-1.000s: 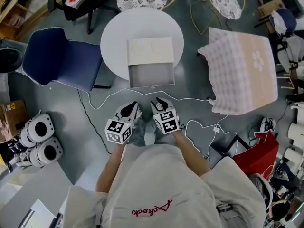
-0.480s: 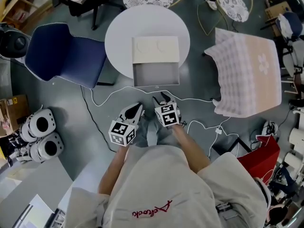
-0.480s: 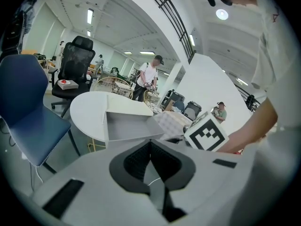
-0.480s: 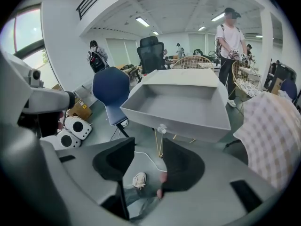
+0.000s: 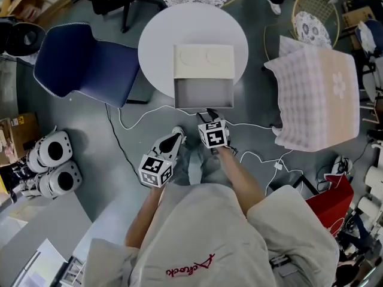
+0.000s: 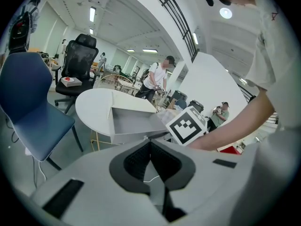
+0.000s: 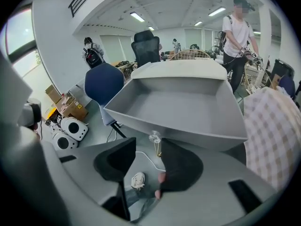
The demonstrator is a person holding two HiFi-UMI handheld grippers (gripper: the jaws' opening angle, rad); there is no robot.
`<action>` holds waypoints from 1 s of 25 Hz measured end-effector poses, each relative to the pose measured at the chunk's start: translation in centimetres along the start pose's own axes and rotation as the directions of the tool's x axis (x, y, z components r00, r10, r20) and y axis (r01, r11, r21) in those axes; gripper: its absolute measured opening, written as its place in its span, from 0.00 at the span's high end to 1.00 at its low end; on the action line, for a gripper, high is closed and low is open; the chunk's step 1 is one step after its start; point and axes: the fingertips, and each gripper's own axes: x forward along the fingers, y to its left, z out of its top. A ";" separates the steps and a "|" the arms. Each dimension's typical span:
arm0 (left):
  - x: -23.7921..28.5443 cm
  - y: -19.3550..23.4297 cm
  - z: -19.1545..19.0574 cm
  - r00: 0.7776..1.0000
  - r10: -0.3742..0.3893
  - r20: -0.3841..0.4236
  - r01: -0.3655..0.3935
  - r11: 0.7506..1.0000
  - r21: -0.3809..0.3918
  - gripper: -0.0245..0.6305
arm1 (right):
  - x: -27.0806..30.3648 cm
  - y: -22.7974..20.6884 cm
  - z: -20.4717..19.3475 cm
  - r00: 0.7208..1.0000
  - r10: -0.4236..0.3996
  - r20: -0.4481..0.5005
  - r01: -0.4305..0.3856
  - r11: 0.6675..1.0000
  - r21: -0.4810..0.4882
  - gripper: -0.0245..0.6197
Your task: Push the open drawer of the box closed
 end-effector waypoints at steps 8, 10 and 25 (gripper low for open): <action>-0.5 0.6 -0.8 1.000 0.012 -0.013 -0.013 1.000 -0.016 0.94 | 0.0 -0.9 0.5 0.999 -0.045 -0.006 0.045 0.998 0.039 0.84; -0.4 0.7 -0.9 1.000 0.014 -0.015 -0.014 1.000 -0.019 0.94 | 0.2 -1.0 0.5 0.999 -0.044 -0.009 0.045 0.998 0.038 0.84; -0.8 0.7 -1.2 1.000 0.010 -0.009 -0.011 1.000 -0.023 0.94 | -0.7 -0.3 1.8 0.998 -0.059 0.023 0.058 0.997 0.041 0.84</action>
